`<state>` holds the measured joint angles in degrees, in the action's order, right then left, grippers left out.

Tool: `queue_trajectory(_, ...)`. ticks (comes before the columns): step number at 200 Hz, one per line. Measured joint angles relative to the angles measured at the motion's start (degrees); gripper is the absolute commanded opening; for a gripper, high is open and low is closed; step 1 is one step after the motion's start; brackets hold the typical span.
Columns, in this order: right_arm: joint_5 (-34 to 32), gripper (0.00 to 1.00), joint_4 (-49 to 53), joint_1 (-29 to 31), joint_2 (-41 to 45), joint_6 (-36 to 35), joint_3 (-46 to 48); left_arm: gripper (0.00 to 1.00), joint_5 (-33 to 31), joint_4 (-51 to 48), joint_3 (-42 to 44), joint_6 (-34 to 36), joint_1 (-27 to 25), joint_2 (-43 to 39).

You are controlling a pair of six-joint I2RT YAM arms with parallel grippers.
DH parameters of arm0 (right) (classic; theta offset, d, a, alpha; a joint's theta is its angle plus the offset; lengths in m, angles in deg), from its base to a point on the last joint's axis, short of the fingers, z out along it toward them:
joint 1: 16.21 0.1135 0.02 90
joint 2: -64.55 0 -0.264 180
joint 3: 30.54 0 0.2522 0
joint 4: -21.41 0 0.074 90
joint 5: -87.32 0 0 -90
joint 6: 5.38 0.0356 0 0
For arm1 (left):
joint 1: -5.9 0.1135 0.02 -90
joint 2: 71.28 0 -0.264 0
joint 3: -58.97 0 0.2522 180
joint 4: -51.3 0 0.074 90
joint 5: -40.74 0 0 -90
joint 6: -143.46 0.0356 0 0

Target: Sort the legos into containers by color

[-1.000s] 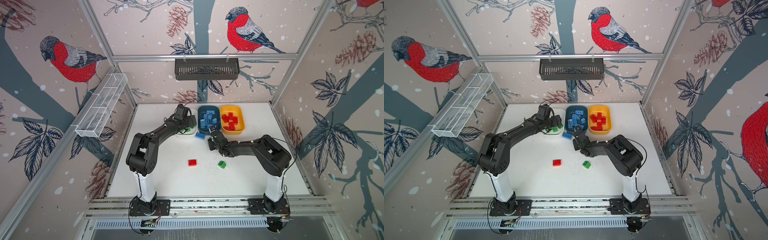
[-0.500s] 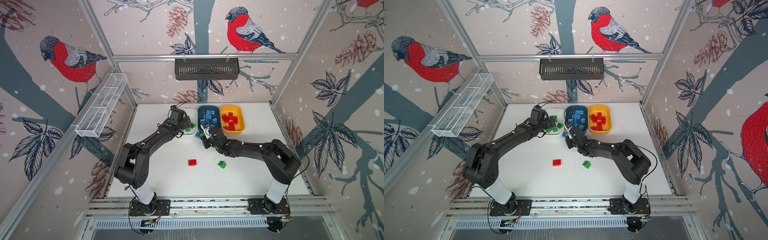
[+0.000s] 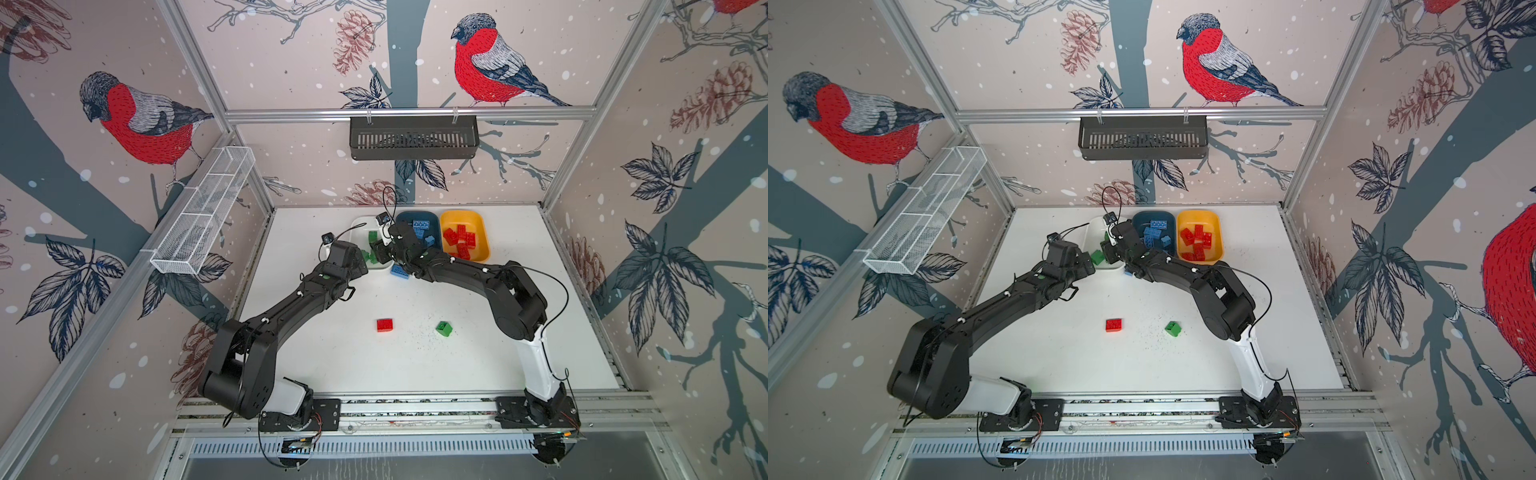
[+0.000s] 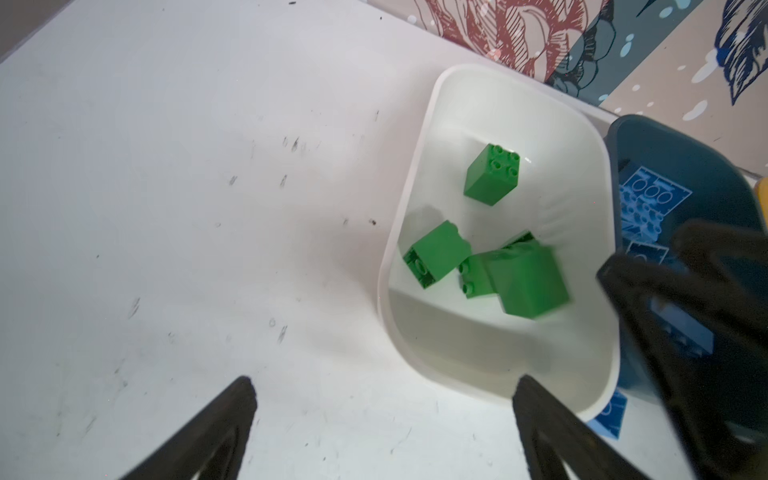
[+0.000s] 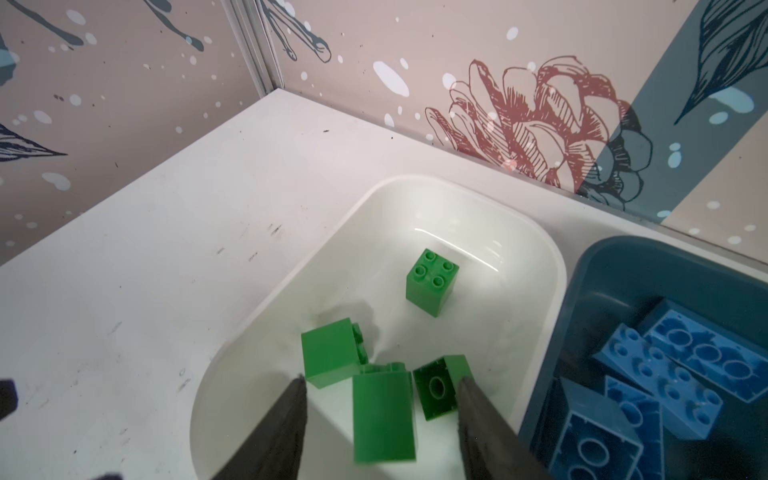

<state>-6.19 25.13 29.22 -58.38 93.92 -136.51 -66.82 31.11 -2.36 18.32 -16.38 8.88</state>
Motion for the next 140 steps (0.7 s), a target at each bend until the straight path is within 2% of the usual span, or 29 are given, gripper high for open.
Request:
queue_trajectory(14,0.6,0.72,0.3,0.0,1.7,0.2,2.0,0.97,1.4,0.8,2.4,0.1,-1.3,-1.6)
queue_trajectory(24,1.1,0.80,0.6,0.0,4.0,0.9,4.7,0.97,2.9,1.5,3.7,0.2,-3.1,-2.2)
queue_trajectory(47,1.9,0.92,0.1,-0.3,10.3,1.3,11.2,0.96,5.5,3.4,4.6,1.5,-7.3,-1.9)
queue_trajectory(53,2.0,1.00,-0.4,-0.5,12.2,1.6,13.0,0.96,6.4,4.3,4.6,2.1,-8.2,-1.2)
queue_trajectory(76,0.4,1.00,-1.6,-1.8,19.0,4.3,19.8,0.95,10.3,6.7,3.8,3.3,-10.2,3.0)
queue_trajectory(112,-5.4,0.99,-2.3,-5.1,27.8,10.4,28.9,0.92,16.3,11.8,1.0,7.1,-12.6,10.6)
queue_trajectory(140,-9.8,1.00,-2.1,-8.7,32.7,15.1,33.6,0.91,17.7,13.5,-1.9,10.1,-12.7,15.6)
